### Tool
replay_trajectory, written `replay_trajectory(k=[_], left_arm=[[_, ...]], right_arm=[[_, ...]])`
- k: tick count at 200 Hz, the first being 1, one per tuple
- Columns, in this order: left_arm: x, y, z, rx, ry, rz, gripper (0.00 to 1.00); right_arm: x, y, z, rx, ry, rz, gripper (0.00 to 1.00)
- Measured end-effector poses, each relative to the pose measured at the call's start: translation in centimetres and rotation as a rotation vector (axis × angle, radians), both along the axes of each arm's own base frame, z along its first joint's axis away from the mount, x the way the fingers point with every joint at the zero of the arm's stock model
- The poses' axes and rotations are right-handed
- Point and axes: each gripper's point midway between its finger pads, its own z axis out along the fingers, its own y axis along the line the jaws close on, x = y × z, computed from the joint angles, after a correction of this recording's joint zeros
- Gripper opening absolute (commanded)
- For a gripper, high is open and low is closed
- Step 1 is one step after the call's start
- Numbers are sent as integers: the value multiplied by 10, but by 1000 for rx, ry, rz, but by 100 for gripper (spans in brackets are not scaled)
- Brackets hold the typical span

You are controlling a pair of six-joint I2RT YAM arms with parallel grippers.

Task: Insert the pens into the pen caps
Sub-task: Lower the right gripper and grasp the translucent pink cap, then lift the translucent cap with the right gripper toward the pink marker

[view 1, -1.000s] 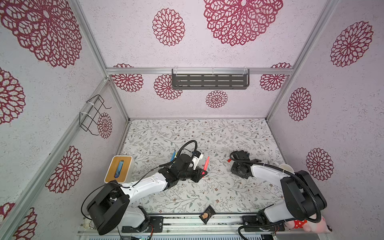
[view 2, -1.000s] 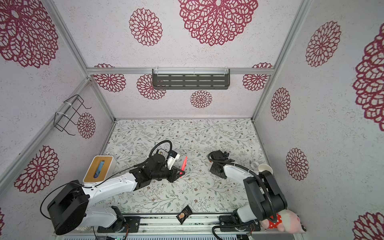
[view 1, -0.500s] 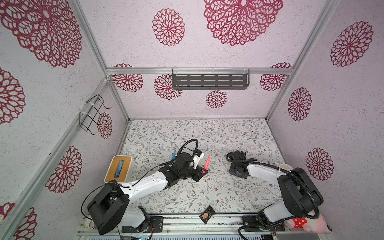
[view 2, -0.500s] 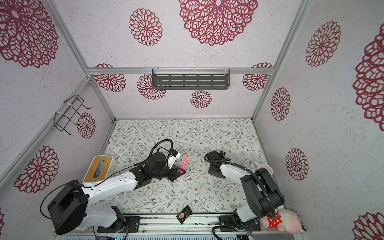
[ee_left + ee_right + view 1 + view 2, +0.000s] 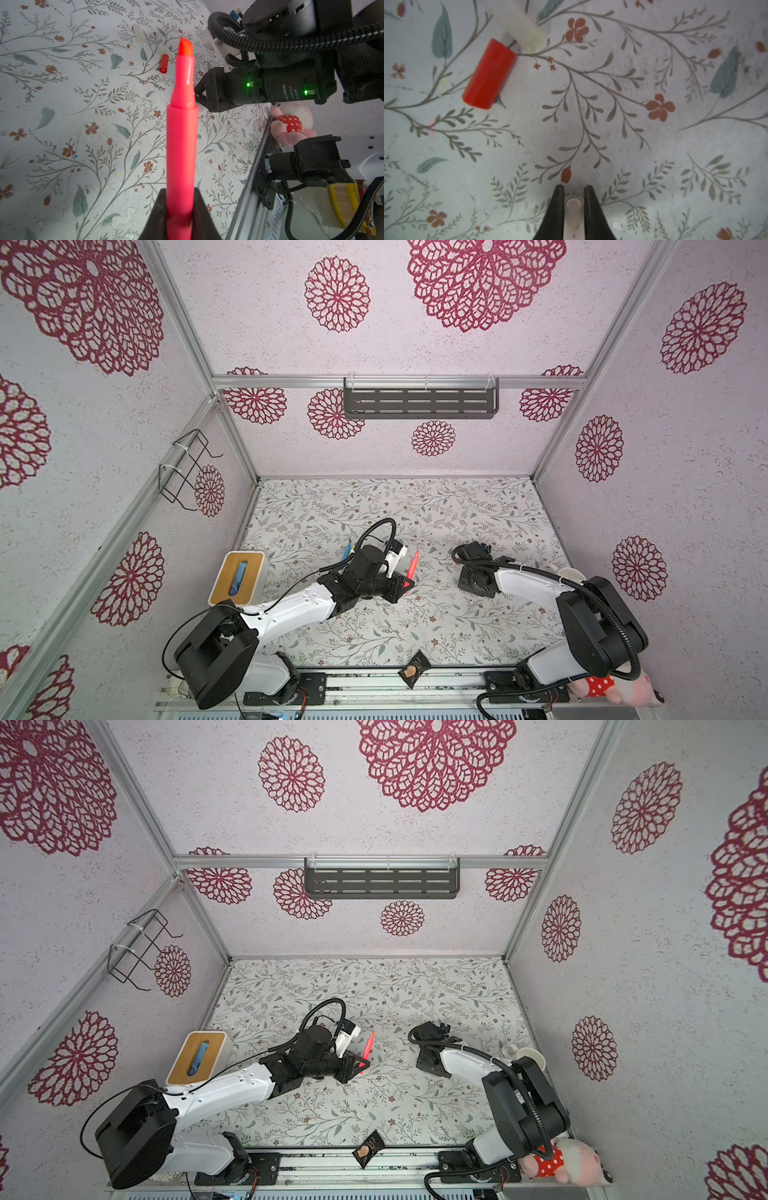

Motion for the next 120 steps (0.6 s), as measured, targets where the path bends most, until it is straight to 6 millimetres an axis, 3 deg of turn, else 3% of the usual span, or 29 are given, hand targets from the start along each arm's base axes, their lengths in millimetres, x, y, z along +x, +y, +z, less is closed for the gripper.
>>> replay_trajectory(k=[29, 80, 120], left_arm=[[0, 0, 1, -1, -2, 2, 0], [0, 0, 3, -14, -12, 0, 0], [0, -2, 5, -28, -20, -5, 0]], right_arm=[[-10, 2, 6, 36, 2, 17, 11], [-2, 24, 57, 197, -161, 73, 10], [2, 35, 85, 279, -241, 101, 9]])
